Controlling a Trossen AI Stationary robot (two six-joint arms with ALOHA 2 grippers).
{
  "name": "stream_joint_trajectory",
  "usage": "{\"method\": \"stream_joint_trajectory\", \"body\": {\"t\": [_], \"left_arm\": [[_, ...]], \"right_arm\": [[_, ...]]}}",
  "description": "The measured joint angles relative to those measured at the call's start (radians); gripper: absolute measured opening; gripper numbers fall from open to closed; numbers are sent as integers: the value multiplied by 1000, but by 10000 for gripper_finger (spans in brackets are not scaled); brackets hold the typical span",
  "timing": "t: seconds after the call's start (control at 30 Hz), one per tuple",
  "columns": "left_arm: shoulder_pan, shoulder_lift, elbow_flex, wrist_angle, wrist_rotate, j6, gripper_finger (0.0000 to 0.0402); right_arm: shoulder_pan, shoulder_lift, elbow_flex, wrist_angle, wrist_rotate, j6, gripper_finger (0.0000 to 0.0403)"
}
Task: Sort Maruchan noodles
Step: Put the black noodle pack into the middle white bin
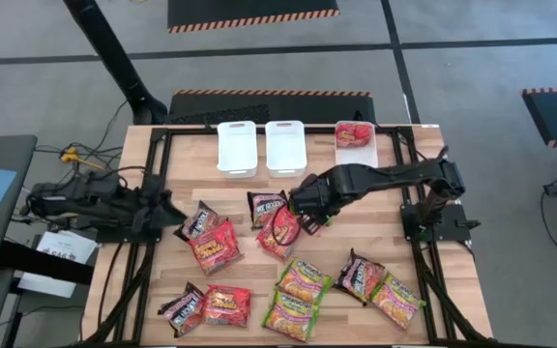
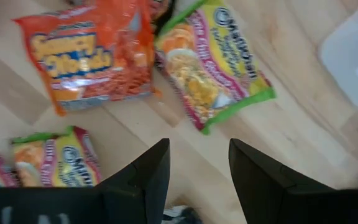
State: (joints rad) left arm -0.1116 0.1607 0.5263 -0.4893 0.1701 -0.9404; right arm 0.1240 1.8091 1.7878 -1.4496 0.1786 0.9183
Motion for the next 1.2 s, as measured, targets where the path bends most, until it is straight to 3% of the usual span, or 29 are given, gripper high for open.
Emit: {"method": "stream_joint_trajectory", "body": {"t": [0.23,0.4,1.0,1.2], "left_arm": [[0,133,38,-60,248,-120,149],[-19,221,38,-183,324,-127,148],[-386,491,37,-188,191,-244,149],[-500,601,37,-81,136,-342,149]], "right_arm": [[44,0,0,101,-24,15,187],[71,0,0,120,-25,68,187],[118,0,0,130,-24,79,187],[116,0,0,127,-24,69,187]]}}
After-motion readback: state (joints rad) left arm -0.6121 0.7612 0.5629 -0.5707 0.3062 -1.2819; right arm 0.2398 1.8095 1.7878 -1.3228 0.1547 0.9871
